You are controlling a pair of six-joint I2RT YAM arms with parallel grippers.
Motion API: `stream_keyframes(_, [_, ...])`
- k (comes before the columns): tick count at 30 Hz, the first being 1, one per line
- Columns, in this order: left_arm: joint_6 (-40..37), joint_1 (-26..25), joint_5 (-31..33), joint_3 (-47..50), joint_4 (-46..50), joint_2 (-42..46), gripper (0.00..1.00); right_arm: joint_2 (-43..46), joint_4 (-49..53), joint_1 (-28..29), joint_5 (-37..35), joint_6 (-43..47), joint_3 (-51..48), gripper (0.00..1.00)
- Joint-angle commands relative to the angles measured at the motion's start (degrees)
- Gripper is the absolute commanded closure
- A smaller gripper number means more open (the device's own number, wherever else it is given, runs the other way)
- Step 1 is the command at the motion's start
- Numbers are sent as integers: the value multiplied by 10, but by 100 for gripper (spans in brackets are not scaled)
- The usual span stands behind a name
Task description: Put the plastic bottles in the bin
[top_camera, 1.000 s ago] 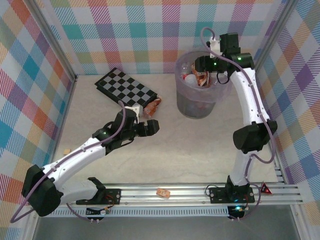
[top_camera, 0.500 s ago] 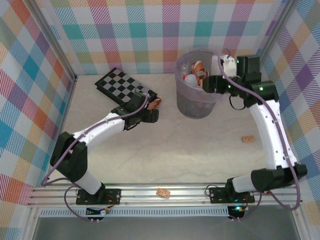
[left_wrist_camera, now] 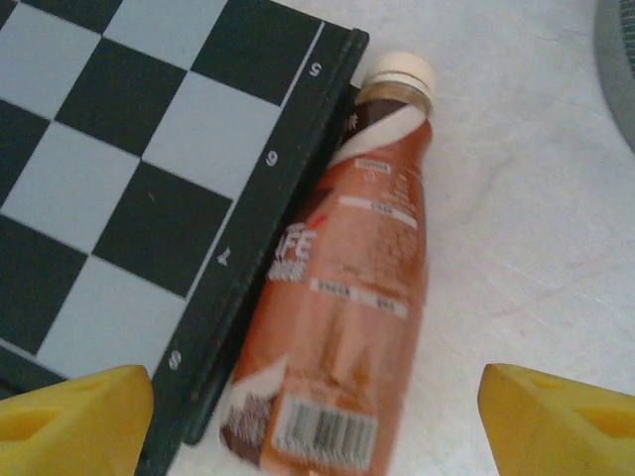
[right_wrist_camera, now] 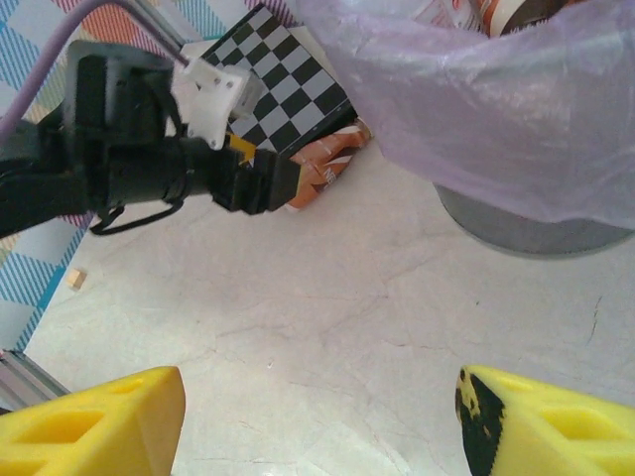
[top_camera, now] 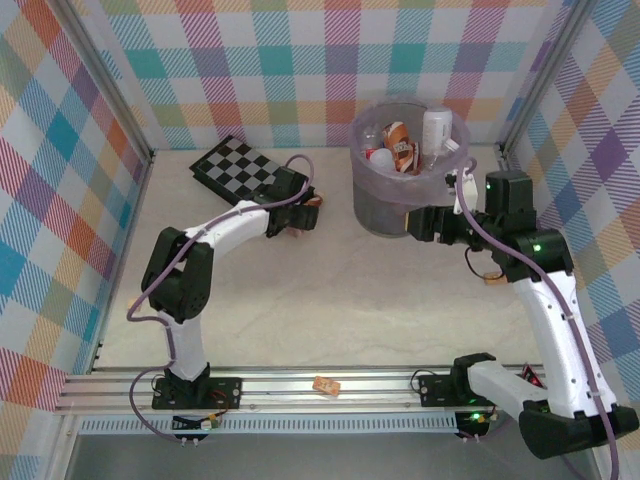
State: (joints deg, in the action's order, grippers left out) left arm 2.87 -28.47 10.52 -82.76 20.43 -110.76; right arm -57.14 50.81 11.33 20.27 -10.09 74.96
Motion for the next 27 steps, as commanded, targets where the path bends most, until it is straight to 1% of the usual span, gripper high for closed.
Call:
stream_keyframes(1, [-30,3,24,-30,29,-27,18,21,12,3,5,-9,-21,28])
stream_keyframes(6, [-33,3,42,-32,36,-45,24,35,20,3,0,-9,-39,27])
stream_keyframes(14, [-37,3,19,-20,17,-60,33,45,10,3,2,-20,-57,28])
stream_keyframes(19, [-36,3,11,-20,21,-62,46,48,15,3,-2,-21,-58,28])
stream_keyframes(22, [-32,3,7,-13,23,-50,49,48,17,3,-3,-22,-55,28])
stream_keyframes(27, [-24,2,4,8,33,-8,49,47,14,3,-4,-25,-50,28])
